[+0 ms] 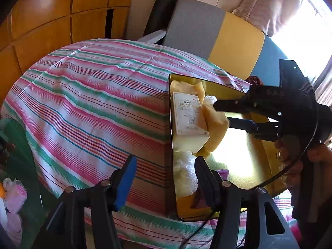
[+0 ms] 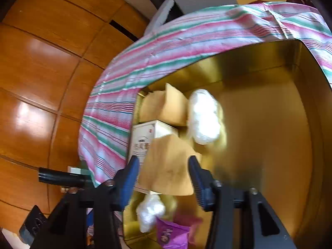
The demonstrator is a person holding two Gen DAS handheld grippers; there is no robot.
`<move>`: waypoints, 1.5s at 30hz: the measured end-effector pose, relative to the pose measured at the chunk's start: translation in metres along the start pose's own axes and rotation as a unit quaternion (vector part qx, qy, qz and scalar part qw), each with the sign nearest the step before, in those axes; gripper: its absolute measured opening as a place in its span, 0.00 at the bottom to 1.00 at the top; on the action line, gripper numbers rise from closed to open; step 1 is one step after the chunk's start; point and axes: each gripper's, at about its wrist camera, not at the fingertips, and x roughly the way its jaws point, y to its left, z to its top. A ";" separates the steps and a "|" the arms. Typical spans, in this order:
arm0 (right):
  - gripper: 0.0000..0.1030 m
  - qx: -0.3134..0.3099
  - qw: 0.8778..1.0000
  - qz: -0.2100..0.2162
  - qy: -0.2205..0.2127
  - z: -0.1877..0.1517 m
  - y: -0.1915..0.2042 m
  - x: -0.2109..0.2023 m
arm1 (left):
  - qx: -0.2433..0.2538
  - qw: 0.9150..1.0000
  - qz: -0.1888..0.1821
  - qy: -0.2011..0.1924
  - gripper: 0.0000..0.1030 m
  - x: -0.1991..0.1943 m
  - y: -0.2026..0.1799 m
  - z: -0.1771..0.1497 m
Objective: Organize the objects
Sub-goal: 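Carry the yellow sponge into the gold tray and release it with the right gripper, then move both tools back toward the remaining items on the cloth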
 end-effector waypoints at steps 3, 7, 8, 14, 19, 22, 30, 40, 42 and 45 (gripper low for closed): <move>0.61 -0.011 1.000 0.000 -0.012 -0.005 0.001 -0.014 | 0.006 1.000 0.003 -0.006 0.58 -0.002 -0.004 0.000; 0.61 -0.041 0.998 -0.031 -0.031 -0.018 0.002 -0.035 | 0.015 1.000 0.005 -0.011 0.58 -0.004 -0.008 0.000; 0.61 -0.051 0.997 -0.043 -0.037 -0.023 0.003 -0.039 | 0.017 1.000 0.005 -0.013 0.58 -0.005 -0.010 0.000; 0.64 -0.101 0.988 -0.099 -0.065 -0.048 0.002 -0.066 | 0.032 0.999 0.008 -0.022 0.59 -0.011 -0.022 -0.002; 0.65 -0.122 0.981 -0.119 -0.089 -0.062 0.000 -0.088 | 0.045 0.998 0.014 -0.030 0.60 -0.016 -0.033 -0.004; 0.65 -0.133 0.976 -0.136 -0.104 -0.070 -0.003 -0.101 | 0.052 0.998 0.016 -0.036 0.60 -0.019 -0.040 -0.005; 0.70 -0.141 0.963 -0.185 -0.133 -0.088 -0.025 -0.138 | 0.066 0.997 0.010 -0.033 0.62 -0.022 -0.058 -0.011; 0.70 -0.114 0.958 -0.215 -0.151 -0.102 -0.057 -0.162 | 0.105 0.993 0.020 -0.050 0.68 -0.030 -0.089 -0.017; 0.70 -0.106 0.957 -0.223 -0.156 -0.103 -0.065 -0.169 | 0.111 0.992 0.019 -0.050 0.68 -0.030 -0.093 -0.017; 0.70 -0.090 0.953 -0.238 -0.162 -0.106 -0.082 -0.184 | 0.120 0.991 0.017 -0.050 0.70 -0.031 -0.100 -0.016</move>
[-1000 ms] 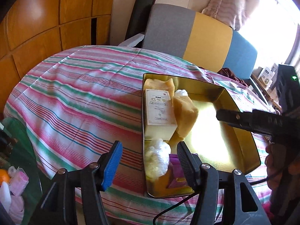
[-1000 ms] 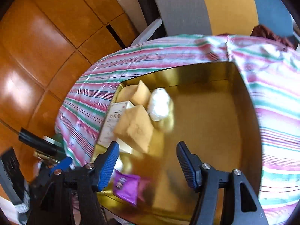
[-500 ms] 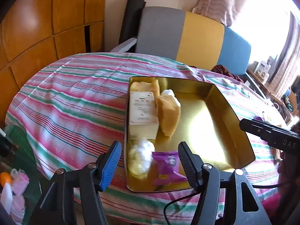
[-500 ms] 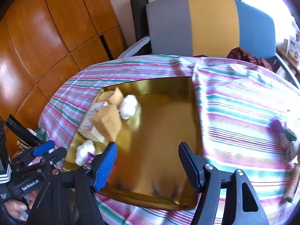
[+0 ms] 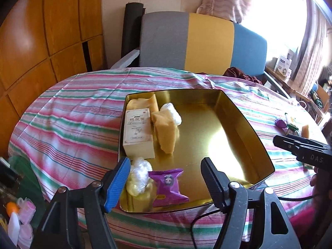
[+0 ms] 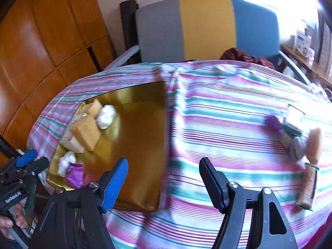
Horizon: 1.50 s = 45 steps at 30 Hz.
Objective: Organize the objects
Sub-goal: 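Move both tools back toward the remaining items on the cloth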
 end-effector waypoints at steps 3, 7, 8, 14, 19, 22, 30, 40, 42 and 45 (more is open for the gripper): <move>0.70 0.019 0.999 -0.032 0.003 -0.002 -0.029 -0.006 | 0.010 1.000 -0.006 0.000 0.71 0.002 -0.008 0.004; 0.70 0.070 0.995 -0.075 0.000 -0.004 -0.078 -0.021 | 0.025 1.000 -0.017 0.001 0.72 0.006 -0.022 0.010; 0.70 0.085 0.992 -0.092 -0.002 -0.003 -0.092 -0.025 | 0.030 0.999 -0.020 0.000 0.72 0.006 -0.027 0.010; 0.70 0.201 0.966 -0.162 -0.032 -0.005 -0.176 -0.062 | 0.064 0.997 -0.044 0.000 0.72 0.014 -0.059 0.022; 0.70 0.284 0.938 -0.194 -0.053 -0.019 -0.232 -0.078 | 0.089 0.994 -0.067 0.002 0.72 0.020 -0.090 0.032; 0.70 0.315 0.928 -0.191 -0.055 -0.031 -0.250 -0.078 | 0.107 0.991 -0.083 0.006 0.72 0.023 -0.111 0.039; 0.70 0.344 0.922 -0.165 -0.057 -0.040 -0.261 -0.072 | 0.150 0.980 -0.125 0.021 0.72 0.039 -0.178 0.060; 0.70 0.392 0.909 -0.130 -0.063 -0.052 -0.278 -0.074 | 0.195 0.964 -0.170 0.057 0.72 0.080 -0.271 0.082; 0.70 0.398 0.906 -0.126 -0.068 -0.053 -0.280 -0.076 | 0.199 0.962 -0.175 0.064 0.72 0.091 -0.288 0.088; 0.70 0.410 0.901 -0.119 -0.074 -0.056 -0.285 -0.079 | 0.211 0.958 -0.182 0.067 0.72 0.105 -0.316 0.095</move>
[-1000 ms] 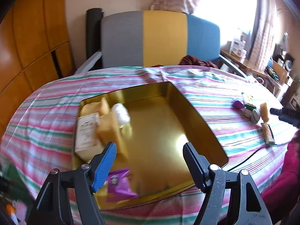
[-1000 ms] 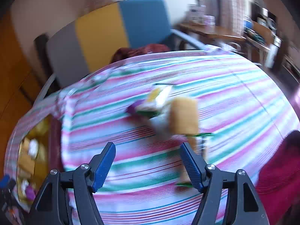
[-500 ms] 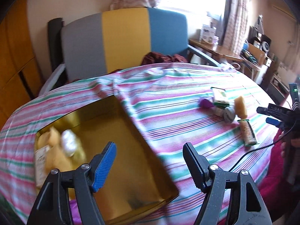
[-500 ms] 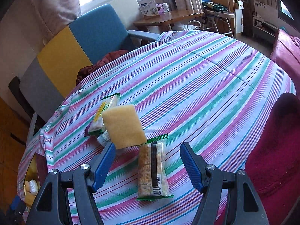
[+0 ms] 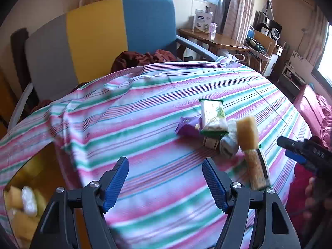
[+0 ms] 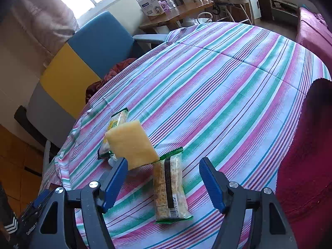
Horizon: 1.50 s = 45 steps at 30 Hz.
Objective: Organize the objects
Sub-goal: 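Move both tools back toward the remaining items on the cloth, then grasp the WEIDAN cracker packet with the left gripper, then grasp another yellow sponge with the right gripper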
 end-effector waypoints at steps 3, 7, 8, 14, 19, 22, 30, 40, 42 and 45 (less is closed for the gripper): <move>0.70 0.006 1.000 0.012 0.009 0.000 -0.003 0.002 | 0.023 1.000 -0.011 0.002 0.71 0.022 -0.016 0.019; 0.70 0.005 0.999 0.026 0.019 -0.001 -0.002 0.005 | 0.050 0.998 -0.022 0.011 0.68 0.055 -0.040 0.043; 0.70 0.007 0.999 0.029 0.021 -0.001 -0.002 0.006 | 0.053 0.998 -0.026 0.013 0.68 0.062 -0.044 0.048; 0.70 0.015 0.998 0.043 0.034 0.000 -0.005 0.010 | 0.079 0.996 -0.026 0.033 0.68 0.110 -0.067 0.072; 0.70 0.013 0.998 0.047 0.046 -0.001 -0.004 0.014 | 0.086 0.994 -0.039 0.047 0.69 0.143 -0.081 0.084; 0.70 0.015 0.997 0.049 0.048 -0.001 -0.006 0.015 | 0.088 0.993 -0.052 0.063 0.57 0.159 -0.088 0.087; 0.70 0.014 0.997 0.052 0.050 -0.002 -0.005 0.015 | 0.049 0.995 -0.064 0.054 0.46 0.133 -0.065 0.072; 0.70 0.010 0.999 0.034 0.039 -0.002 -0.002 0.010 | 0.013 0.997 -0.030 0.068 0.46 0.057 -0.022 -0.021; 0.70 0.008 0.999 0.027 0.037 -0.002 -0.001 0.011 | 0.005 0.997 -0.023 0.077 0.46 0.053 -0.021 -0.043; 0.70 0.005 0.999 0.019 0.033 -0.003 0.000 0.011 | 0.000 0.997 0.000 0.081 0.46 0.050 -0.021 -0.073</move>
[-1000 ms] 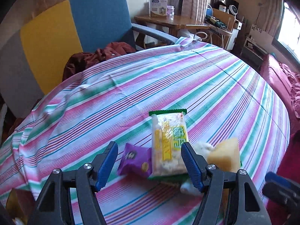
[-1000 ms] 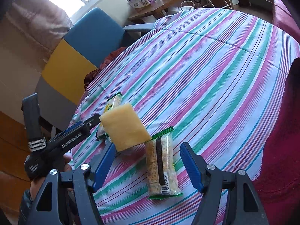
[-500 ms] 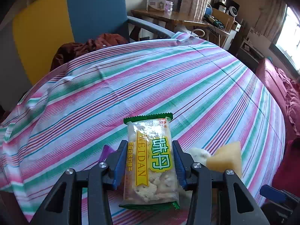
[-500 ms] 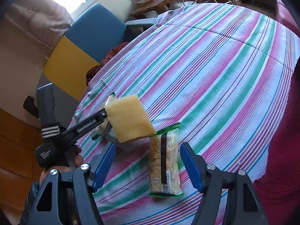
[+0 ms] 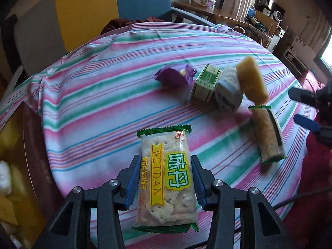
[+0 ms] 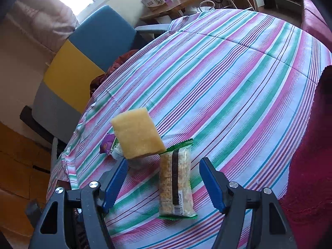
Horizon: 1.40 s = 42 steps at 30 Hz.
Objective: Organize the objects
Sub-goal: 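Grasp another yellow sponge with the right gripper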
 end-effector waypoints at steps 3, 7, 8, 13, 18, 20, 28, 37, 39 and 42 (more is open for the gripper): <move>0.70 -0.003 1.000 -0.007 -0.003 0.000 0.001 0.000 | -0.008 1.000 0.011 -0.007 0.46 0.003 0.000 -0.019; 0.70 -0.008 1.000 -0.010 -0.006 -0.002 0.002 -0.002 | -0.001 0.999 0.020 -0.037 0.47 0.005 -0.002 -0.027; 0.70 -0.009 1.000 -0.010 -0.006 -0.002 0.003 -0.002 | -0.002 0.999 0.019 -0.040 0.47 0.006 -0.002 -0.028; 0.70 -0.009 1.000 -0.010 -0.008 -0.002 0.002 -0.004 | 0.002 0.998 0.016 -0.053 0.48 0.008 -0.001 -0.031; 0.70 -0.010 1.000 -0.014 -0.002 -0.003 0.003 -0.001 | 0.014 0.997 0.011 -0.070 0.48 0.006 -0.001 -0.035; 0.70 -0.010 1.000 -0.014 0.002 -0.003 0.003 0.001 | 0.018 0.997 0.012 -0.077 0.48 0.006 -0.002 -0.037; 0.70 -0.014 1.000 -0.017 0.003 -0.005 0.003 0.001 | 0.024 0.995 0.011 -0.097 0.48 0.006 -0.001 -0.040; 0.70 -0.075 0.996 -0.041 -0.002 0.005 0.035 0.002 | 0.026 0.994 0.010 -0.102 0.48 0.006 -0.001 -0.041; 0.70 -0.103 0.993 -0.050 -0.004 0.013 0.049 0.007 | 0.026 0.994 0.011 -0.102 0.48 0.006 -0.002 -0.041; 0.75 -0.133 0.989 -0.058 0.004 0.024 0.064 0.023 | 0.025 0.994 0.009 -0.102 0.48 0.006 -0.002 -0.041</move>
